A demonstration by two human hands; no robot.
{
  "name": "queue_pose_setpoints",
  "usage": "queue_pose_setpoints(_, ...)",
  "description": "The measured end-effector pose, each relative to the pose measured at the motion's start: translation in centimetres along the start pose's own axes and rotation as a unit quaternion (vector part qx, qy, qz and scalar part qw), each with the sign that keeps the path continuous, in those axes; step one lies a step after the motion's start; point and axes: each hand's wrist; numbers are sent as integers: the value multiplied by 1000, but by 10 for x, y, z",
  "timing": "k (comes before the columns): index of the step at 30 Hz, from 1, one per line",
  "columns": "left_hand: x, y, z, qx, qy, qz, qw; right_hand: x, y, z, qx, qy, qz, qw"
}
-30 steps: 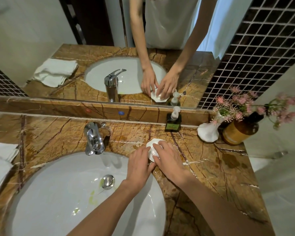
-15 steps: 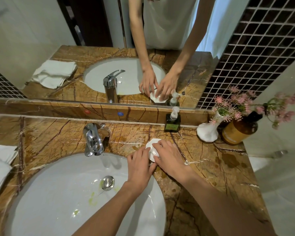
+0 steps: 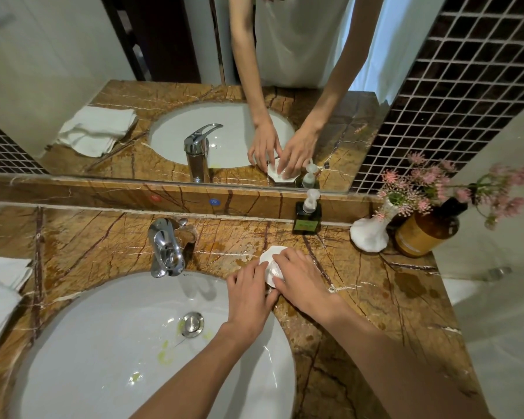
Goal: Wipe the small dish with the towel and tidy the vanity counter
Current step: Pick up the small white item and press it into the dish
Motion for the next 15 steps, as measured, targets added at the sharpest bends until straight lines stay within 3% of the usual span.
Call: queue_pose_setpoints(15, -2, 1, 1, 7, 18, 3, 1000, 0, 2, -4, 6, -13, -5, 1000)
Point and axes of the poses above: each hand's wrist, its own y-axis away from the middle knuckle, its own z-axis out of the palm, x = y × z
